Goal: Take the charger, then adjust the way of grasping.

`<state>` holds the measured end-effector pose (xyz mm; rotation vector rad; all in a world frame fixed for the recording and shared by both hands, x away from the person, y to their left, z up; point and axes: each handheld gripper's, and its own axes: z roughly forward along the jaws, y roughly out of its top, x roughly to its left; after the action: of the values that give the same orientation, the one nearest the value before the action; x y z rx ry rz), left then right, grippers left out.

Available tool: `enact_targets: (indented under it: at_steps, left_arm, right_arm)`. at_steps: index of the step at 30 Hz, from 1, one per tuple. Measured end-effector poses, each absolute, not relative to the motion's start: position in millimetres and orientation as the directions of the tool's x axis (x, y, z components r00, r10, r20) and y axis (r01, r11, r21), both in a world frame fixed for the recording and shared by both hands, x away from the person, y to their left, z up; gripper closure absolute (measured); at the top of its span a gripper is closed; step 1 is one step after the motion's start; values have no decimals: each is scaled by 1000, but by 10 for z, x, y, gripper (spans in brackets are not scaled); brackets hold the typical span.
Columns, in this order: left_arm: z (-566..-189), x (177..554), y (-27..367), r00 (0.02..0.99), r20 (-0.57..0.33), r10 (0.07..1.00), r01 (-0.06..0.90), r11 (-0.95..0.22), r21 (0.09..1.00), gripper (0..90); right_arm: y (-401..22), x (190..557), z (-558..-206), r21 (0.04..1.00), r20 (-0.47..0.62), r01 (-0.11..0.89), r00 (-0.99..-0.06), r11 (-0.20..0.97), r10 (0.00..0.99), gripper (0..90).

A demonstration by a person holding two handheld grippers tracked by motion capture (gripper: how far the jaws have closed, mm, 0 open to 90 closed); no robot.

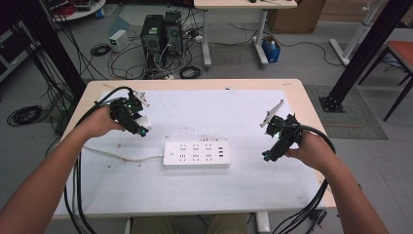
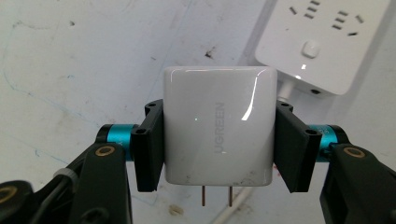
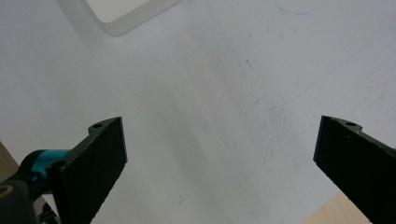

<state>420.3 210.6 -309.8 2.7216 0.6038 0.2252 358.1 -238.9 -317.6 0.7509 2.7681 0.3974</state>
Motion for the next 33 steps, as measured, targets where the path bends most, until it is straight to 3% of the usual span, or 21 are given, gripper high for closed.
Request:
enact_targets:
  at_steps: [14, 33]
  left_arm:
    - [-2797, 3744, 2013, 911, 93, 402, 341, -860, 380, 424]
    - [-2722, 3626, 1885, 931, 108, 348, 287, -883, 370, 424]
  right_arm:
    - [-2330, 3549, -3195, 325, -184, 431, -844, 841, 504, 19]
    - [-2219, 3520, -3139, 334, -217, 431, -830, 838, 513, 18]
